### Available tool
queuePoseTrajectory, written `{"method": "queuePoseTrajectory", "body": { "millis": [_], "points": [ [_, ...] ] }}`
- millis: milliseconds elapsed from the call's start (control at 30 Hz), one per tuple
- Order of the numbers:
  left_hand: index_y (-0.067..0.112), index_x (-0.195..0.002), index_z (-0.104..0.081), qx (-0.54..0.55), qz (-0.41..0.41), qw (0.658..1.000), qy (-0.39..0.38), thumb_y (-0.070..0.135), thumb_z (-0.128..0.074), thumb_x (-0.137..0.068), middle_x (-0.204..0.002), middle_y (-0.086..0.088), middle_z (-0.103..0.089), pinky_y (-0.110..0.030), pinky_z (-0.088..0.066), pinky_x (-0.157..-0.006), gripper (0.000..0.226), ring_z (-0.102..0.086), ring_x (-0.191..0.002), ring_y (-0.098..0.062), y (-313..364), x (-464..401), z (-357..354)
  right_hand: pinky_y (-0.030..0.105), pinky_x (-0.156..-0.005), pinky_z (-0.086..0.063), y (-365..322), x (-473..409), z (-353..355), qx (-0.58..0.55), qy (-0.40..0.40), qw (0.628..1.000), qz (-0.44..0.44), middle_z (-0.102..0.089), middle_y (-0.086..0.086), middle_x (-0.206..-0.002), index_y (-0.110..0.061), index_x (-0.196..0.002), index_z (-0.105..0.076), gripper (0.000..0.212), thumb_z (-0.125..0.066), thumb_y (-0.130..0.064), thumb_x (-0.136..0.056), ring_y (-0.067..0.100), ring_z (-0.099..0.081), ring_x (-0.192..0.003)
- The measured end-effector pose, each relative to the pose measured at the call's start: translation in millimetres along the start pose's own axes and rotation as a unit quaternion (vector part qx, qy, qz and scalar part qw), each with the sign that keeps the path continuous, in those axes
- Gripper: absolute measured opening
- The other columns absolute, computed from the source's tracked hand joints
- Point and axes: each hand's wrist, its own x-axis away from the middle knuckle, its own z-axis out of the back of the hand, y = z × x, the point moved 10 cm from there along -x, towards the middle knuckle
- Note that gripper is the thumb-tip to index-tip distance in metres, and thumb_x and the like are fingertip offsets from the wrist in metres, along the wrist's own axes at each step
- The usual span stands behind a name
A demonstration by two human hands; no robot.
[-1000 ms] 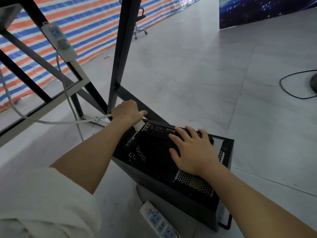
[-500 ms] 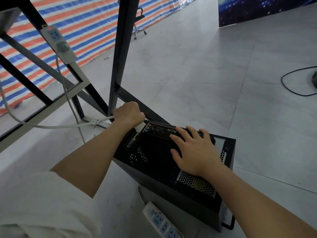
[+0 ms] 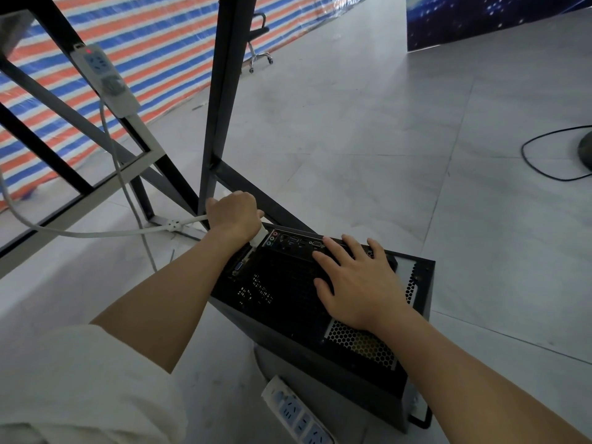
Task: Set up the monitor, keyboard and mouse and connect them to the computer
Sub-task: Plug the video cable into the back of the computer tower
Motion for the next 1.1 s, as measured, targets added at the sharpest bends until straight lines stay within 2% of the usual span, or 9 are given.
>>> {"method": "queuePoseTrajectory", "body": {
  "millis": [133, 267, 433, 533, 633, 833, 933, 1000, 1100],
  "points": [
    [0.015, -0.100, -0.067, 0.032, -0.006, 0.999, -0.034, 0.019, -0.049, -0.090, -0.117, -0.003, -0.054, -0.044, -0.031, -0.097, 0.021, -0.057, -0.099, -0.024, 3.1, -2.4, -4.4, 0.051, -0.114, 0.006, -4.1, 0.3, -1.6, 0.006, -0.001, 1.000, 0.016, -0.007, -0.001, -0.159, -0.028, -0.149, -0.016, 0.087, 0.015, -0.052, -0.071, 0.022, 0.000, -0.147],
    [0.009, -0.112, -0.059, 0.019, 0.010, 1.000, -0.018, 0.037, -0.044, -0.096, -0.124, -0.008, -0.051, -0.044, -0.032, -0.099, 0.036, -0.055, -0.109, -0.028, 0.4, 2.4, -0.7, 0.050, -0.115, 0.006, -3.7, -0.3, -1.1, 0.006, 0.003, 1.000, 0.015, -0.007, -0.001, -0.159, -0.029, -0.149, -0.015, 0.087, 0.015, -0.052, -0.071, 0.022, 0.000, -0.147],
    [0.012, -0.105, -0.062, 0.018, -0.022, 1.000, 0.000, 0.029, -0.048, -0.094, -0.113, -0.004, -0.056, -0.042, -0.034, -0.093, 0.024, -0.057, -0.100, -0.025, 5.6, 3.5, -0.4, 0.050, -0.115, 0.003, -3.2, -1.1, -0.1, -0.001, 0.005, 1.000, 0.013, -0.009, -0.001, -0.159, -0.030, -0.148, -0.017, 0.087, 0.014, -0.053, -0.070, 0.022, -0.003, -0.146],
    [0.011, -0.105, -0.060, 0.038, -0.007, 0.999, 0.003, 0.041, -0.049, -0.092, -0.109, -0.006, -0.059, -0.039, -0.039, -0.086, 0.034, -0.057, -0.102, -0.027, 2.0, 5.5, 2.3, 0.050, -0.115, 0.002, -3.1, -0.3, 0.4, 0.002, 0.007, 1.000, 0.011, -0.009, -0.002, -0.159, -0.030, -0.148, -0.018, 0.087, 0.014, -0.053, -0.071, 0.022, -0.003, -0.146],
    [0.008, -0.103, -0.061, 0.006, -0.002, 1.000, 0.014, 0.035, -0.046, -0.096, -0.110, -0.010, -0.062, -0.036, -0.038, -0.078, 0.032, -0.057, -0.104, -0.030, 1.9, 6.5, 5.0, 0.050, -0.115, 0.000, -3.4, 0.2, 1.4, -0.002, 0.011, 1.000, 0.011, -0.011, -0.001, -0.158, -0.029, -0.148, -0.021, 0.088, 0.013, -0.053, -0.070, 0.022, -0.005, -0.146],
    [0.011, -0.098, -0.053, -0.012, 0.003, 0.997, -0.079, 0.019, -0.047, -0.095, -0.119, -0.011, -0.053, -0.044, -0.033, -0.098, 0.010, -0.051, -0.112, -0.028, 10.0, 2.6, -7.7, 0.050, -0.115, -0.001, -3.1, -0.3, 1.2, 0.005, 0.010, 1.000, 0.010, -0.011, -0.001, -0.158, -0.029, -0.148, -0.021, 0.087, 0.013, -0.053, -0.071, 0.022, -0.005, -0.146],
    [0.012, -0.087, -0.050, 0.020, 0.009, 0.995, -0.093, 0.014, -0.047, -0.091, -0.105, -0.010, -0.057, -0.042, -0.034, -0.094, 0.006, -0.052, -0.097, -0.027, 6.9, 1.7, -8.4, 0.050, -0.115, -0.001, -3.3, -0.3, 0.3, 0.005, 0.006, 1.000, 0.011, -0.010, -0.002, -0.158, -0.030, -0.148, -0.020, 0.086, 0.013, -0.053, -0.071, 0.022, -0.004, -0.146],
    [0.012, -0.084, -0.052, 0.044, 0.016, 0.995, -0.083, 0.021, -0.048, -0.091, -0.093, -0.007, -0.058, -0.038, -0.036, -0.085, 0.013, -0.054, -0.090, -0.026, 1.4, 1.9, -5.2, 0.050, -0.116, -0.001, -2.8, -0.4, 0.5, 0.002, 0.005, 1.000, 0.008, -0.009, -0.002, -0.159, -0.030, -0.148, -0.019, 0.078, 0.008, -0.053, -0.078, 0.021, -0.004, -0.146],
    [0.011, -0.088, -0.056, 0.055, 0.029, 0.997, -0.042, 0.038, -0.048, -0.093, -0.092, -0.007, -0.057, -0.036, -0.036, -0.078, 0.028, -0.056, -0.093, -0.027, -3.1, 5.5, 1.8, 0.050, -0.116, -0.001, -2.0, -0.5, 0.3, -0.002, 0.006, 1.000, 0.005, -0.010, -0.002, -0.158, -0.030, -0.148, -0.020, 0.072, 0.003, -0.051, -0.082, 0.021, -0.004, -0.146]
  ]
}}
